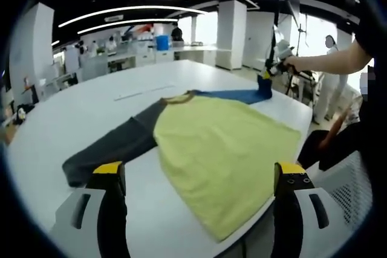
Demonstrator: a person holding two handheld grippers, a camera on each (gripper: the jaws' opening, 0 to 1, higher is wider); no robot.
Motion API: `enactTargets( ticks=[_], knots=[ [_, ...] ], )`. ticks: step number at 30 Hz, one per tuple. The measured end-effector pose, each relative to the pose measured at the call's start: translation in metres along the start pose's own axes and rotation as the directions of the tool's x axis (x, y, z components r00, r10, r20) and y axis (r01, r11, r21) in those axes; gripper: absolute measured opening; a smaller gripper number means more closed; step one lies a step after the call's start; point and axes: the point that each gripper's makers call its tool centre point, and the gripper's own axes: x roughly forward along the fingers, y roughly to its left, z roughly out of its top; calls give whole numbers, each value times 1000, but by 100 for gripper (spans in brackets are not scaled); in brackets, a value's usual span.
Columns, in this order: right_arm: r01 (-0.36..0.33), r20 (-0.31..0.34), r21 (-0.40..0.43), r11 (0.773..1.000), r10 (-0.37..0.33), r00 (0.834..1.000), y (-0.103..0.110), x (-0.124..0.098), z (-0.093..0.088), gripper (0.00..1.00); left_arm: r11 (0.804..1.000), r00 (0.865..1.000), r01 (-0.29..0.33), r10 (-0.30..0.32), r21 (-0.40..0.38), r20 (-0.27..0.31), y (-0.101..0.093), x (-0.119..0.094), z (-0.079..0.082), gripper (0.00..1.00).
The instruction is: Fold the garment on the visible template until the final outline fits inside the template.
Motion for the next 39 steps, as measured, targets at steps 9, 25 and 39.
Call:
enactTargets(
  ticks=[9,25,39],
  knots=[
    [-75,24,8,997,74,997,25,15,19,0,1000,1000,-3,3,0,-1,0,-1,-2,99],
    [-107,-6,-32,994,107,994,71,20,20,0,1000,1000,2,-2,5,-8,0,1,-5,99],
    [-124,-42,-31,992,123,992,102,20,13,0,1000,1000,1,-1,11,-16,-3,2,-7,97]
  ],
)
